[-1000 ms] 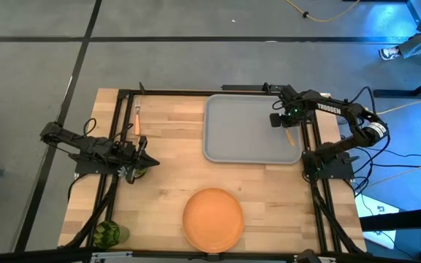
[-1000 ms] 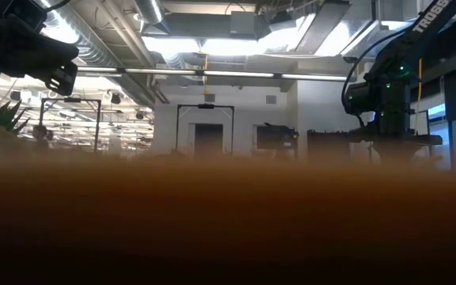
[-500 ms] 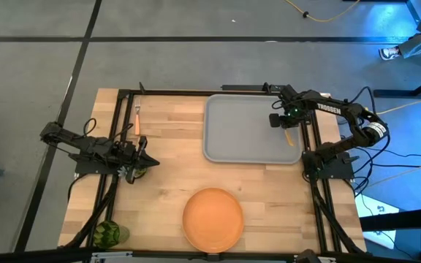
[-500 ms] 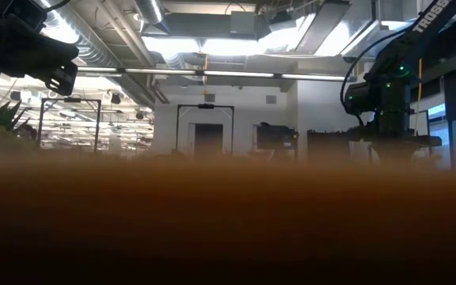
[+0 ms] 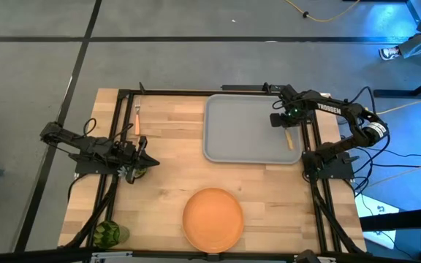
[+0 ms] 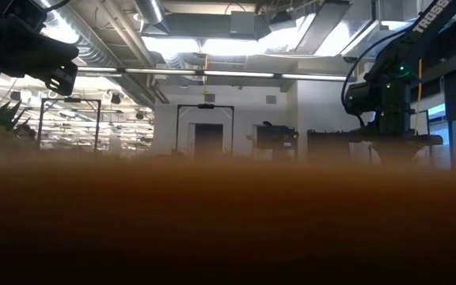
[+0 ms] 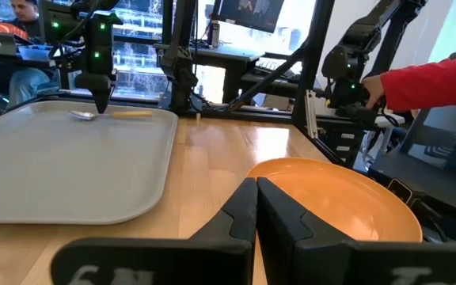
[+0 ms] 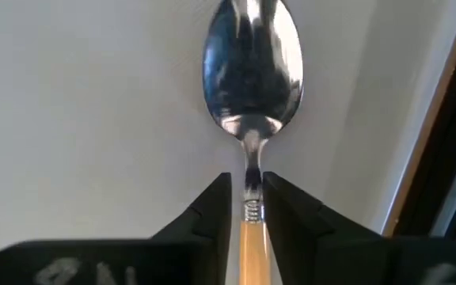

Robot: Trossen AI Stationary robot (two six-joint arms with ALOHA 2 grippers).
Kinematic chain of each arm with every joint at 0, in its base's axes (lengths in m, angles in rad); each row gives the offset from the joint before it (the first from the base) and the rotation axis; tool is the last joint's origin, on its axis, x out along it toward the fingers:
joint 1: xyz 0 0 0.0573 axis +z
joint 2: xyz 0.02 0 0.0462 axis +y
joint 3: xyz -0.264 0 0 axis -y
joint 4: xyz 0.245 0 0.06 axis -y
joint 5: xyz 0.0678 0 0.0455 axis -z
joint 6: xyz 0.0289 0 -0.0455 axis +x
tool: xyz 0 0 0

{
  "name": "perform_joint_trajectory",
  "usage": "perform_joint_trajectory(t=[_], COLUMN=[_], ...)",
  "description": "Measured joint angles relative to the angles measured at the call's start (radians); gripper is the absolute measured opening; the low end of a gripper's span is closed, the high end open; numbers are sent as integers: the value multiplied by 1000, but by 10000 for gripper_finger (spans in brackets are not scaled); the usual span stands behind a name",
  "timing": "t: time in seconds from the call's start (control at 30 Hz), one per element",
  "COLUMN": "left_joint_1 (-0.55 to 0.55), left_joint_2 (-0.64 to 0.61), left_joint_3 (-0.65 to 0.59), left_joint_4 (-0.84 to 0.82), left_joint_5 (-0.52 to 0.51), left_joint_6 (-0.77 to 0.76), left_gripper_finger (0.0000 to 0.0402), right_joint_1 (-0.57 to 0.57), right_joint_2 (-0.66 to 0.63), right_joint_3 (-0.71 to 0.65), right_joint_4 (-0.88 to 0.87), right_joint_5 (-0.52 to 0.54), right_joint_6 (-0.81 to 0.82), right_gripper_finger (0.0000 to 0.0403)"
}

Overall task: Pick and place plate/cup/fork/spoon on tray
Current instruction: Put the orange spoon on the right of the gray food tray, then put the orange plate on the gray food tray

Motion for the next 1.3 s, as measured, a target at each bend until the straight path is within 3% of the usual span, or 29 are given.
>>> perform_joint_trajectory(t=[0.27, 0.37, 0.67, 0.87, 1.1, 1.3], left_joint_1=[0, 0, 0, 0, 0, 0], left_joint_2=[0, 0, 0, 0, 0, 0], left_joint_3=[0, 0, 0, 0, 0, 0], left_joint_4=[0, 0, 0, 0, 0, 1], left_joint_5=[0, 0, 0, 0, 0, 0], left_joint_6=[0, 0, 0, 0, 0, 0], left_gripper_finger=[0, 0, 0, 0, 0, 0], right_joint_1=[0, 0, 130, 347, 725, 1019], right_joint_2=[0, 0, -84, -234, -392, -410], right_joint_3=[0, 17, 118, 162, 167, 167], right_joint_4=[0, -34, -186, -241, -194, 44], right_joint_5=[-3, -67, -114, -143, -167, -29], right_joint_6=[-1, -5, -50, 16, 244, 396], right_gripper_finger=[87, 83, 7, 3, 2, 2])
